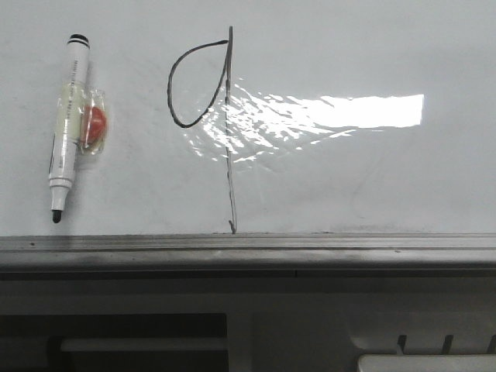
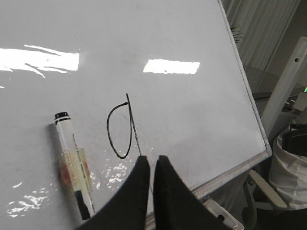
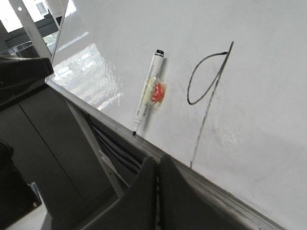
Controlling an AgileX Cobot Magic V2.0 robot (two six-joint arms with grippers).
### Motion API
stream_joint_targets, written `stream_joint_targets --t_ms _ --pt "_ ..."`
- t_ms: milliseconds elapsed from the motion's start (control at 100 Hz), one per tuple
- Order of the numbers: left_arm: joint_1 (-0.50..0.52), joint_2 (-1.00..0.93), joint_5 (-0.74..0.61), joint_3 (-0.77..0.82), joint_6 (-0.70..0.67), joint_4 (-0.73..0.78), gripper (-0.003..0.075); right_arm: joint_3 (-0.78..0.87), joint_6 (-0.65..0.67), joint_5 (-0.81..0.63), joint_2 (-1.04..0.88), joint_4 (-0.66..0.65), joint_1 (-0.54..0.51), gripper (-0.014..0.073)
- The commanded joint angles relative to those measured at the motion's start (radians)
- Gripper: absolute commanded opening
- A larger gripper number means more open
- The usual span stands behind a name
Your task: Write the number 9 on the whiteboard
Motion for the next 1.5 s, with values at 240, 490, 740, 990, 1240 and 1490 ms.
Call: stream_joint_targets --t_ms 240,490,740,990,1240,1490 --pt "-0.006 -0.156 0.050 0.083 -0.005 0.011 -0.0020 0.172 -0.018 -0.073 -0.250 -0.077 0.002 -0.0069" --pt "-0.006 -0.156 0.048 0.103 -0.005 0.011 -0.0020 0.180 -0.018 -0.072 -0.258 -0.077 0.002 -0.0069" --pt "-0.006 -0.156 0.048 0.103 -0.005 0.011 -0.0020 0.180 -0.018 -0.072 -0.258 -0.077 0.002 -0.0069" --pt "0.014 -0.156 0.007 0.161 -0.005 0.290 -0.0020 0.180 -0.018 -0.072 -0.258 -0.077 0.002 -0.0069" --pt "0.197 -0.201 -0.041 0.232 -0.007 0.283 -0.0020 0.180 -0.018 -0.072 -0.258 -0.077 0.002 -0.0069" --pt "0.468 -0.312 -0.095 0.297 -0.009 0.207 -0.0020 0.180 -0.018 -0.074 -0.258 -0.077 0.002 -0.0069"
